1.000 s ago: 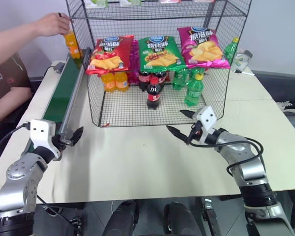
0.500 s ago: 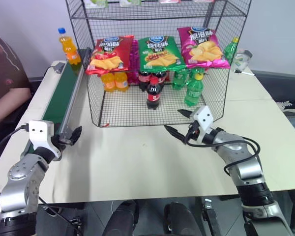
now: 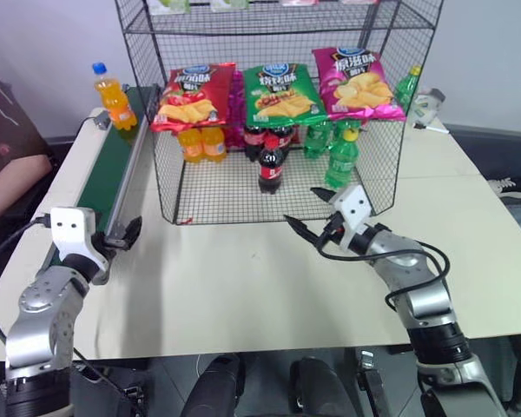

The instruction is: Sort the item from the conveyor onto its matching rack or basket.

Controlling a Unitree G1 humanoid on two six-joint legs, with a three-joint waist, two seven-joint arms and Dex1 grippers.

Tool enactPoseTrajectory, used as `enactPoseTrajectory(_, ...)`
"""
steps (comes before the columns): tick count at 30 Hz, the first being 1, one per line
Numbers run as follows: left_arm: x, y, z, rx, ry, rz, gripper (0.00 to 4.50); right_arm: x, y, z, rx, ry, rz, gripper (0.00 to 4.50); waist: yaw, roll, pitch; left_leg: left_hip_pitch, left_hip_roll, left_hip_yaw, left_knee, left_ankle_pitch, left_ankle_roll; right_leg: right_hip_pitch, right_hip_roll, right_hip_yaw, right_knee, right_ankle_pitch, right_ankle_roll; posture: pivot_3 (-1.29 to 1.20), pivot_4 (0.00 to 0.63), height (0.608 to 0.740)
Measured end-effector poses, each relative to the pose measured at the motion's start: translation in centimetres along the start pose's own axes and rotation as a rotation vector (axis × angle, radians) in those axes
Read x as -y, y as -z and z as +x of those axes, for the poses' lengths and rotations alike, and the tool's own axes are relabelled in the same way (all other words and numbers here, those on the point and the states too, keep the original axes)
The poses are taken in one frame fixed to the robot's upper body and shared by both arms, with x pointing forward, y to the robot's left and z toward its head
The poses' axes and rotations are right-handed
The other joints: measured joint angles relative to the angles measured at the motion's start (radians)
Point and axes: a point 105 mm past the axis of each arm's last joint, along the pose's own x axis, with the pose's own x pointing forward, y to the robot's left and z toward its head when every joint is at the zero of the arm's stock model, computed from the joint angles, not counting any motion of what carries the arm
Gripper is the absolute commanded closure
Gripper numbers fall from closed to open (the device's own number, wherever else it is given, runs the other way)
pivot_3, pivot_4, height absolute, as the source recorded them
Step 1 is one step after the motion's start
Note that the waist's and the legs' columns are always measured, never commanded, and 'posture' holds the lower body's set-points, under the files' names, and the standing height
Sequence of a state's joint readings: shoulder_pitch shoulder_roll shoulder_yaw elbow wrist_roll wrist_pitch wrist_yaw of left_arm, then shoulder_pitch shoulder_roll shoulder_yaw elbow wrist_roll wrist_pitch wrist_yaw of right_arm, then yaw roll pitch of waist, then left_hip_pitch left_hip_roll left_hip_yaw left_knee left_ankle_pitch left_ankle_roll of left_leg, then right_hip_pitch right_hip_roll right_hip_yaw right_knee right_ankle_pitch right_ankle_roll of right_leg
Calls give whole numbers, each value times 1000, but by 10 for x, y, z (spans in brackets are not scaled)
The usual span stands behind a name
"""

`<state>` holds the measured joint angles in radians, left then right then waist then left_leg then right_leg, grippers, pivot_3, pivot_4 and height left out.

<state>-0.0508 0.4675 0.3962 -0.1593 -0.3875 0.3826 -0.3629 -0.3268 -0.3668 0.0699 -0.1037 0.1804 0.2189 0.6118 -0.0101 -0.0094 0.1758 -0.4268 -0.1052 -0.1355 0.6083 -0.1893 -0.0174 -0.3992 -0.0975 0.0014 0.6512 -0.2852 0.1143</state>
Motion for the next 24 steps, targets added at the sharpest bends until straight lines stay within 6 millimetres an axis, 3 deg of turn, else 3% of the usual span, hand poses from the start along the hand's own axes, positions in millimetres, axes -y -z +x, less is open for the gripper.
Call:
enactPoseTrajectory(6, 1, -2, 1, 27, -7, 3, 22, 1, -6, 5, 11, 6, 2, 0, 0, 0, 0, 0, 0, 0, 0, 0, 0, 0, 0, 0, 0, 0, 0, 0, 150, 740)
enactPoseTrajectory(18, -19, -4, 2, 63, -147, 31, 22, -28, -3, 17, -8, -107, 40, 0, 0, 0, 0, 0, 0, 0, 0, 0, 0, 0, 0, 0, 0, 0, 0, 0, 150, 740)
enactPoseTrajectory(24, -24, -3, 2, 61, -172, 49, 22, -31, -3, 18, -9, -122, 41, 0, -1, 0, 0, 0, 0, 0, 0, 0, 0, -1, 0, 0, 0, 0, 0, 0, 150, 740)
